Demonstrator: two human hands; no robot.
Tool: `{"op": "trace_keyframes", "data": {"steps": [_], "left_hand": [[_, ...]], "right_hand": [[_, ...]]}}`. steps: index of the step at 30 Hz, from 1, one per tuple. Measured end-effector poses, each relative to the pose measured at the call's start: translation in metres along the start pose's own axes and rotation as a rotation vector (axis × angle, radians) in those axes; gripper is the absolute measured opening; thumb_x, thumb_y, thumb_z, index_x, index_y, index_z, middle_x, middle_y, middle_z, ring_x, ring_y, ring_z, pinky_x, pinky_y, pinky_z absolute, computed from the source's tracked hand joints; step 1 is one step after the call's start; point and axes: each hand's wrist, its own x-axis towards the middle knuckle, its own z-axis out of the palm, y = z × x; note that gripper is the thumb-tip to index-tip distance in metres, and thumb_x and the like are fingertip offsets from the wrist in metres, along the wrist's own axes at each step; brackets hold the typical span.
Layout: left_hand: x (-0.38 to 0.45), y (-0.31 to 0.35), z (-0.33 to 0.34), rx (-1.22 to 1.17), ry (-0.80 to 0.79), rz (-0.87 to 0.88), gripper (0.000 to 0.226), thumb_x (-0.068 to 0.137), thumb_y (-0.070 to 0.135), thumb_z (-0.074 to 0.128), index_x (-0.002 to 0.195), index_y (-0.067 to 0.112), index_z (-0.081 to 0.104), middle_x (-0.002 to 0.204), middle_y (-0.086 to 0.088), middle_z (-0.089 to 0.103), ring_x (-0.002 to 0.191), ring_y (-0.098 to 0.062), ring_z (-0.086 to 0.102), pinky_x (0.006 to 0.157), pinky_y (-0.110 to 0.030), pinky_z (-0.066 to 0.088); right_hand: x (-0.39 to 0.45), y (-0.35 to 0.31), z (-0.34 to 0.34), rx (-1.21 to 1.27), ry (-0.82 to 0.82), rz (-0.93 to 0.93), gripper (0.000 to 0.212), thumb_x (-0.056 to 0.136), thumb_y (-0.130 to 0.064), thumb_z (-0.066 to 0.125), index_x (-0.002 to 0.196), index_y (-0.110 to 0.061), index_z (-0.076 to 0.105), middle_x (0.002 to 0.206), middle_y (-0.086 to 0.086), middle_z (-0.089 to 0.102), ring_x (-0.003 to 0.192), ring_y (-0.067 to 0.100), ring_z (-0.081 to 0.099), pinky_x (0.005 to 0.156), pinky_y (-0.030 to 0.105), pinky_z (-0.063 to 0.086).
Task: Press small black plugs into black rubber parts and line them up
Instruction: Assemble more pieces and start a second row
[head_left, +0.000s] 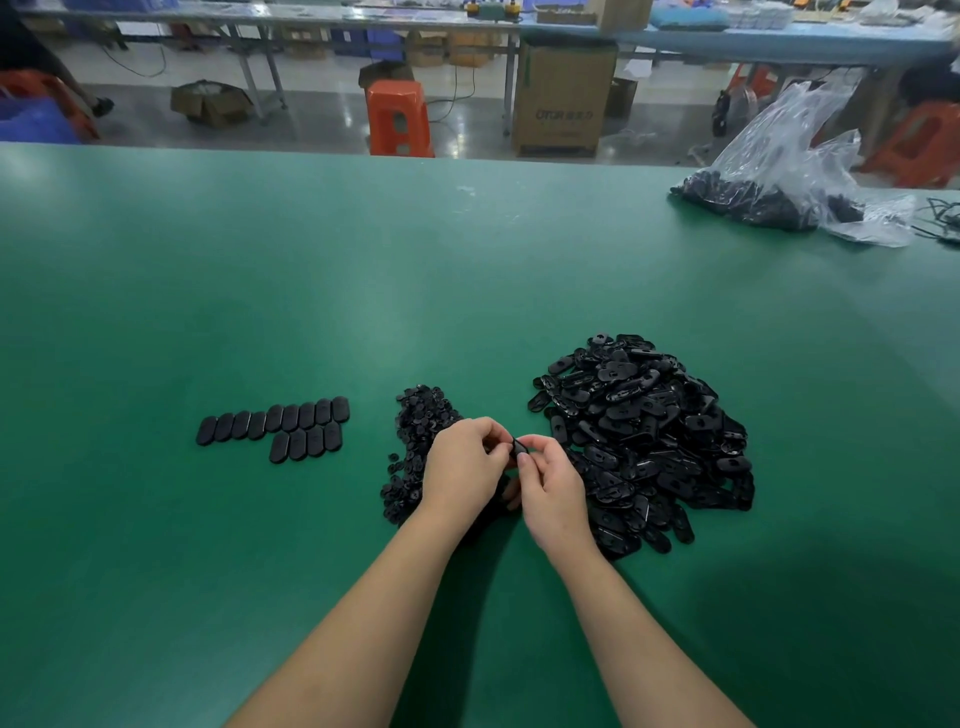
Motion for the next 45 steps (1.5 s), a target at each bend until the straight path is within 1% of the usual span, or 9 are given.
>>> {"op": "trace_keyframes", "data": {"steps": [6,9,11,15,22,29,36,42,45], "left_hand": [[0.002,-0.002,0.000,0.078,0.028,0.048,0.009,0.088,0.024,0.070,0.093,0.032,0.071,0.096,0.013,0.058,0.078,-0.007,0.054,0.071,-0.028,0.045],[0.004,-0.003,-0.003,-0.002,-0.030,0.004,0.028,0.085,0.022,0.074,0.113,0.028,0.071,0.104,0.010,0.067,0.083,-0.011,0.062,0.084,-0.031,0.052],[0.007,-0.004,-0.006,-0.105,-0.098,-0.043,0.021,0.083,0.018,0.077,0.103,0.021,0.075,0.090,0.004,0.075,0.075,-0.011,0.066,0.083,-0.031,0.055],[0.009,-0.008,-0.010,-0.218,-0.160,-0.055,0.006,0.081,0.013,0.079,0.084,0.016,0.075,0.068,-0.002,0.073,0.049,-0.011,0.059,0.062,-0.030,0.057],[0.007,-0.008,-0.005,-0.289,-0.182,-0.101,0.014,0.088,0.008,0.072,0.082,0.020,0.075,0.065,-0.001,0.072,0.051,-0.010,0.064,0.060,-0.031,0.060],[0.003,-0.006,-0.005,-0.219,-0.146,-0.118,0.009,0.086,0.013,0.072,0.079,0.020,0.073,0.060,0.004,0.069,0.048,-0.006,0.061,0.056,-0.024,0.053],[-0.001,0.003,-0.001,-0.123,-0.084,-0.104,0.003,0.083,0.019,0.071,0.084,0.016,0.073,0.077,0.004,0.071,0.071,-0.013,0.064,0.069,-0.026,0.054],[-0.005,0.005,0.001,-0.092,-0.054,-0.040,0.007,0.086,0.019,0.070,0.088,0.015,0.074,0.079,0.006,0.070,0.074,-0.011,0.063,0.069,-0.023,0.050],[-0.005,0.002,0.000,-0.060,-0.079,0.039,0.009,0.090,0.018,0.066,0.093,0.017,0.074,0.079,0.009,0.069,0.070,-0.004,0.059,0.062,-0.011,0.043]], "right_hand": [[-0.001,0.000,-0.001,0.040,-0.020,-0.002,0.021,0.104,-0.009,0.050,0.103,-0.028,0.058,0.076,-0.003,0.069,0.054,0.007,0.060,0.052,0.020,0.050],[-0.001,-0.001,-0.001,0.082,-0.023,0.012,0.026,0.104,-0.004,0.046,0.103,-0.027,0.058,0.077,-0.001,0.067,0.054,0.009,0.057,0.052,0.023,0.051],[-0.001,-0.002,0.000,0.113,-0.024,0.022,0.028,0.105,-0.003,0.044,0.102,-0.027,0.059,0.075,-0.002,0.064,0.054,0.010,0.057,0.052,0.025,0.051],[-0.002,-0.003,-0.001,0.145,-0.026,0.027,0.021,0.104,-0.005,0.049,0.101,-0.023,0.061,0.068,-0.006,0.064,0.056,0.010,0.056,0.052,0.025,0.051],[-0.002,-0.004,-0.002,0.142,-0.002,0.049,0.011,0.103,-0.010,0.053,0.101,-0.018,0.061,0.070,-0.006,0.061,0.054,0.011,0.050,0.054,0.032,0.046],[-0.002,-0.005,-0.002,0.131,-0.004,0.063,0.013,0.103,-0.011,0.054,0.102,-0.019,0.064,0.067,-0.009,0.064,0.054,0.009,0.050,0.052,0.027,0.045],[-0.002,-0.004,-0.002,0.148,0.020,0.061,0.017,0.102,-0.010,0.056,0.099,-0.023,0.066,0.071,-0.010,0.067,0.054,0.004,0.051,0.050,0.024,0.046],[-0.002,-0.003,-0.003,0.147,0.034,0.042,0.012,0.101,-0.013,0.059,0.101,-0.022,0.067,0.078,-0.007,0.066,0.065,0.005,0.055,0.067,0.033,0.047],[-0.002,-0.002,-0.003,0.166,0.041,0.039,0.011,0.101,-0.014,0.059,0.100,-0.023,0.066,0.080,-0.007,0.065,0.067,0.006,0.055,0.068,0.033,0.045]]}}
